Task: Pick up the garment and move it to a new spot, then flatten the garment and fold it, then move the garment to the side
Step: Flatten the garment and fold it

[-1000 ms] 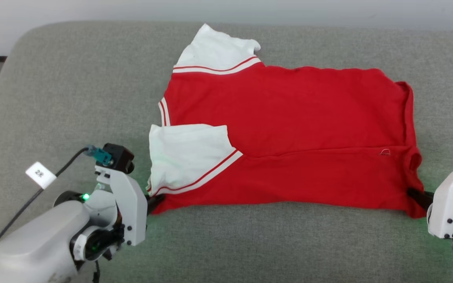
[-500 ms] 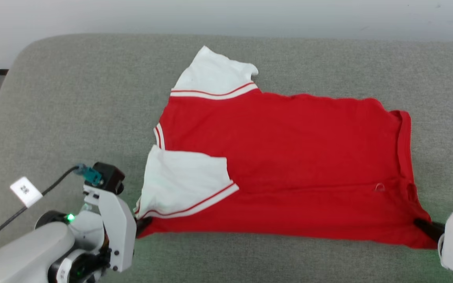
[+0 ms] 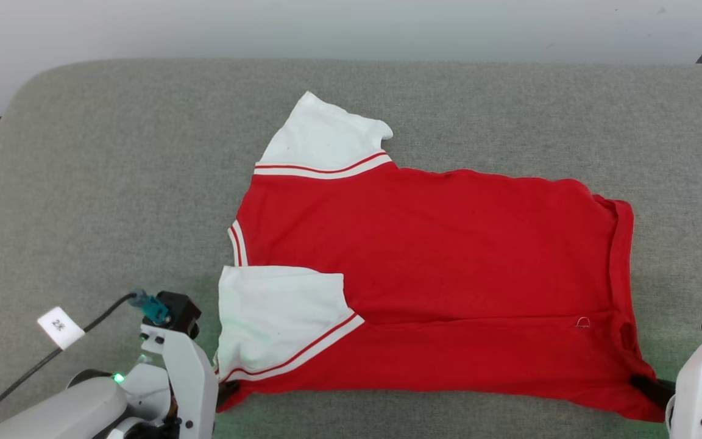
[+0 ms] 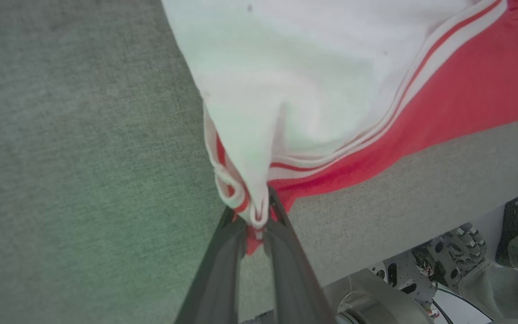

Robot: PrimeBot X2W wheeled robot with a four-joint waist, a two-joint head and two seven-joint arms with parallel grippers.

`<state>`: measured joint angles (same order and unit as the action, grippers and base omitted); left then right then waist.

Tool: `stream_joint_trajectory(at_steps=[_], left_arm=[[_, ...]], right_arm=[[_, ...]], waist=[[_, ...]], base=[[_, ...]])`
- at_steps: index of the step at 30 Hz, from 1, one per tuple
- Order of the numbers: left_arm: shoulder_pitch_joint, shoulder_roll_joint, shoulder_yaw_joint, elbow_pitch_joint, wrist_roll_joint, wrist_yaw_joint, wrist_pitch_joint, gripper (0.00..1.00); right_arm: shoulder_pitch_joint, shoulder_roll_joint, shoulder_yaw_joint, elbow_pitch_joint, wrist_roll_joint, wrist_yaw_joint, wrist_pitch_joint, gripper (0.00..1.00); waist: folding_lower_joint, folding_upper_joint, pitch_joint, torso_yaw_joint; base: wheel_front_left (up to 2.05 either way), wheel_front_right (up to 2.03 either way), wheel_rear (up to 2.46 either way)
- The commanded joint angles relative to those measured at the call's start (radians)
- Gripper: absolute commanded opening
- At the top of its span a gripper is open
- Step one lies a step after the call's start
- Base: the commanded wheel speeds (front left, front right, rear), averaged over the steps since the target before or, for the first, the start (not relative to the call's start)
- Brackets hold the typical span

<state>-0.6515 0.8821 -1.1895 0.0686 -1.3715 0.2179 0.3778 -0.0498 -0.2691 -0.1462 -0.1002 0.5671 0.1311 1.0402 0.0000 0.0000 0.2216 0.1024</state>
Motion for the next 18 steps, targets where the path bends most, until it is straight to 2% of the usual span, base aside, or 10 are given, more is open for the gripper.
stream_joint_trajectory(at_steps=[1, 2, 3, 5, 6, 7, 8, 9, 10, 18], left_arm=[[0.012, -0.008, -0.003, 0.016, -0.003, -0.009, 0.000, 0.04], [0.013, -0.016, -0.005, 0.026, -0.007, -0.015, 0.003, 0.05], [0.013, -0.021, -0.005, 0.035, -0.008, -0.017, 0.004, 0.12], [0.013, -0.029, -0.006, 0.054, -0.011, -0.025, 0.005, 0.31], [0.014, -0.033, -0.005, 0.062, -0.013, -0.025, 0.003, 0.42], [0.013, -0.035, -0.004, 0.070, -0.010, -0.023, 0.001, 0.53], [0.011, -0.036, -0.002, 0.080, -0.008, -0.019, -0.003, 0.91], [0.009, -0.038, -0.001, 0.086, -0.009, -0.019, -0.004, 1.00], [0.006, -0.040, 0.001, 0.091, -0.010, -0.021, -0.003, 1.00], [-0.019, -0.018, 0.014, 0.072, -0.007, -0.007, 0.007, 1.00]], right_arm=[[0.003, 0.001, 0.007, 0.010, -0.001, -0.001, 0.002, 0.00], [-0.001, 0.004, 0.009, 0.014, -0.004, -0.001, 0.001, 0.00], [-0.004, 0.009, 0.012, 0.018, -0.007, -0.001, 0.000, 0.00], [-0.010, 0.012, 0.016, 0.024, -0.010, -0.001, 0.000, 0.00], [-0.012, 0.013, 0.018, 0.027, -0.011, -0.001, 0.000, 0.05], [-0.012, 0.014, 0.020, 0.028, -0.011, -0.001, -0.001, 0.13], [-0.012, 0.014, 0.023, 0.027, -0.011, -0.001, -0.005, 0.30], [-0.013, 0.013, 0.024, 0.026, -0.015, -0.001, -0.011, 0.58], [-0.013, 0.014, 0.024, 0.028, -0.017, -0.001, -0.014, 1.00], [-0.008, 0.020, 0.010, 0.016, -0.024, -0.001, -0.028, 1.00]], waist=[[0.0000, 0.0000, -0.001, -0.001], [0.0000, 0.0000, -0.001, -0.002], [0.0000, 0.0000, -0.002, -0.002], [0.0000, 0.0000, -0.005, -0.003], [0.0000, 0.0000, -0.006, -0.003], [0.0000, 0.0000, -0.008, -0.003], [0.0000, 0.0000, -0.010, -0.003], [0.0000, 0.0000, -0.012, -0.003], [0.0000, 0.0000, -0.014, -0.002], [0.0000, 0.0000, -0.038, -0.004]], base=[[0.00, 0.00, 0.00], [0.00, 0.00, 0.00], [0.00, 0.00, 0.00], [0.00, 0.00, 0.00], [0.00, 0.00, 0.00], [0.00, 0.00, 0.00], [0.00, 0.00, 0.00], [0.00, 0.00, 0.00], [0.00, 0.00, 0.00], [0.00, 0.00, 0.00]])
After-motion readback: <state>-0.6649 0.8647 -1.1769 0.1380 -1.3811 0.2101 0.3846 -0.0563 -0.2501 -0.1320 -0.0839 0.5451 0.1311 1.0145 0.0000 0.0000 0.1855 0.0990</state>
